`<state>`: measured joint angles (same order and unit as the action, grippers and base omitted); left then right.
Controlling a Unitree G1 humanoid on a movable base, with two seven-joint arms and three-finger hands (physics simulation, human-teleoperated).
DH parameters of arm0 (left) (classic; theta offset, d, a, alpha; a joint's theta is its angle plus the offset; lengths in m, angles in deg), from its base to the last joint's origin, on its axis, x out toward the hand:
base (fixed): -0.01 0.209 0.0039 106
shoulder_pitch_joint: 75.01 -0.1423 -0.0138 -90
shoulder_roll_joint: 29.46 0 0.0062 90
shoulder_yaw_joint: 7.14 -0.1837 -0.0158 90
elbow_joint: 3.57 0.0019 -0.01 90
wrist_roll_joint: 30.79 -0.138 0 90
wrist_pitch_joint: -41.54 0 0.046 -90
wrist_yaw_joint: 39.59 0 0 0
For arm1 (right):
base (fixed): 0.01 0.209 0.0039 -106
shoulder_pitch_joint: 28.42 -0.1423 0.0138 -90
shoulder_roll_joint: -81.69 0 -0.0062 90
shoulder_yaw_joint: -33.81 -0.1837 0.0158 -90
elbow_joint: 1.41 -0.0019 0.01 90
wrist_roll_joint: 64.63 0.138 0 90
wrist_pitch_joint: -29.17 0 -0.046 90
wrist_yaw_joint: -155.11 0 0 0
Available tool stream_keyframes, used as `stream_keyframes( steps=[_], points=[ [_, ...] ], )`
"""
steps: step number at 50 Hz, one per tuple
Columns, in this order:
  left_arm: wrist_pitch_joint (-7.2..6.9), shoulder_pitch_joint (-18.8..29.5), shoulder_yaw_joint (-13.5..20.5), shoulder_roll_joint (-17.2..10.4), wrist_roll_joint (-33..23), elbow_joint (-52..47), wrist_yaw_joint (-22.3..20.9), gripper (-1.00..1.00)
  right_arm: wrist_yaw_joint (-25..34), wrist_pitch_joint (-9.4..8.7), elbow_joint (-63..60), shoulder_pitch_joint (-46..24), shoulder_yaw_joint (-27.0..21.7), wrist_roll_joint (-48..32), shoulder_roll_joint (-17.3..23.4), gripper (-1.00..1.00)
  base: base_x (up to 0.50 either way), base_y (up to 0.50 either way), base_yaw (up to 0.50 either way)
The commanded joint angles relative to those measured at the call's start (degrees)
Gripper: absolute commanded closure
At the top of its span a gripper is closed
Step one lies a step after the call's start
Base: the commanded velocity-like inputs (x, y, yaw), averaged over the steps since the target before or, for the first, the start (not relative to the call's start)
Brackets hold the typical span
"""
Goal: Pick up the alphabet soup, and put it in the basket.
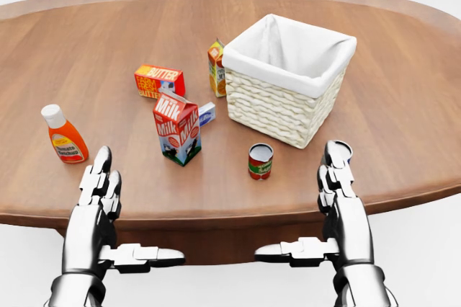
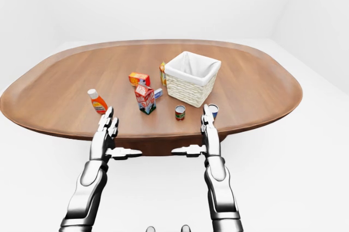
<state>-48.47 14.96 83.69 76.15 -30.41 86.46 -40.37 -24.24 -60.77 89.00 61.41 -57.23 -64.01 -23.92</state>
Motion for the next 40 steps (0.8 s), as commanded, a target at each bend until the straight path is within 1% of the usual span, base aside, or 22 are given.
stream_keyframes(
  steps=[1,3,6,7,9,10,15,17,19,21,23,24,29,30,32,33,34,35,40],
  points=[
    [0.11,0.0,1.4,-0.6,0.7,0.2,-1.1,-1.00,1.1,0.45,1.3,-0.4,-1.6,1.3,0.6,-1.00,0.00,0.00,0.00],
    [0.21,0.1,1.4,-0.6,0.8,0.4,-1.2,-1.00,1.0,-0.14,0.1,0.0,-1.1,1.0,0.6,-1.00,0.00,0.00,0.00],
    [0.21,0.1,1.4,-0.6,0.8,0.4,-1.2,-1.00,1.0,-0.11,0.2,0.0,-1.1,1.1,0.6,-1.00,0.00,0.00,0.00],
    [0.19,0.1,1.4,-0.6,0.8,0.4,-1.1,-1.00,1.1,0.17,0.7,-0.2,-1.3,1.1,0.7,-1.00,0.00,0.00,0.00],
    [0.33,0.2,1.5,-0.6,0.8,0.6,-1.1,-1.00,1.0,0.16,0.6,-0.1,-1.3,1.1,0.6,-1.00,0.00,0.00,0.00],
    [0.63,0.4,1.6,-0.7,0.9,1.1,-1.1,-1.00,1.0,0.08,0.3,0.0,-1.3,1.1,0.6,-1.00,0.00,0.00,0.00],
    [-0.24,0.4,2.1,-0.8,1.8,-0.3,-1.1,-1.00,0.6,-0.01,-1.1,0.1,-1.5,0.8,0.8,-1.00,0.00,0.00,0.00],
    [-0.49,0.2,2.3,-0.8,2.4,-0.8,-1.3,-1.00,0.5,-0.24,-2.1,0.4,-1.6,0.8,0.7,-1.00,0.00,0.00,0.00],
    [-0.94,0.1,2.6,-0.9,2.9,-2.0,-1.3,-1.00,0.2,-0.96,-4.2,0.8,-1.6,0.6,0.7,-1.00,0.00,0.00,0.00],
    [-1.67,0.1,3.4,-1.0,4.1,-3.4,-1.2,-1.00,-0.1,-1.38,-6.3,1.0,-1.9,0.2,0.9,-1.00,0.00,0.00,0.00],
    [-1.70,0.1,3.5,-1.1,4.2,-3.5,-1.2,-1.00,-0.1,-1.42,-6.4,1.1,-1.9,0.2,0.9,-1.00,0.00,0.00,0.00],
    [-2.65,0.0,4.1,-1.2,5.2,-5.4,-1.2,-1.00,-0.2,-1.78,-7.9,1.2,-2.3,0.2,1.1,-1.00,0.00,0.00,0.00],
    [-2.72,0.0,4.1,-1.3,5.3,-5.5,-1.2,-1.00,-0.1,-1.82,-8.0,1.2,-2.4,0.1,1.0,-1.00,0.00,0.00,0.00],
    [-4.99,-0.7,5.0,-1.3,7.1,-10.1,-1.1,-1.00,-0.2,-4.24,-12.4,1.9,-2.5,0.2,1.0,-1.00,0.00,0.00,0.00],
    [-4.92,-0.8,5.0,-1.6,6.9,-11.2,-1.3,-1.00,-0.4,-4.69,-13.7,1.9,-2.9,0.2,1.0,-1.00,0.00,0.00,0.00],
    [-4.55,-0.8,5.1,-1.6,6.6,-11.5,-1.2,-1.00,-0.3,-4.95,-14.1,2.0,-3.0,0.2,1.0,-1.00,0.00,0.00,0.00],
    [-4.56,-0.9,5.2,-1.6,6.5,-12.0,-1.3,-1.00,-0.3,-5.05,-14.5,2.0,-3.1,0.3,1.0,-1.00,0.00,0.00,0.00],
    [-4.99,-1.0,5.2,-1.6,6.6,-12.9,-1.3,-1.00,-0.3,-5.05,-14.8,2.1,-3.2,0.3,1.0,-1.00,0.00,0.00,0.00],
    [-4.99,-1.1,5.9,-1.6,7.2,-14.8,-1.3,-1.00,-0.3,-5.05,-16.7,2.1,-4.0,0.6,1.1,-1.00,0.00,0.00,0.00]
  ],
)
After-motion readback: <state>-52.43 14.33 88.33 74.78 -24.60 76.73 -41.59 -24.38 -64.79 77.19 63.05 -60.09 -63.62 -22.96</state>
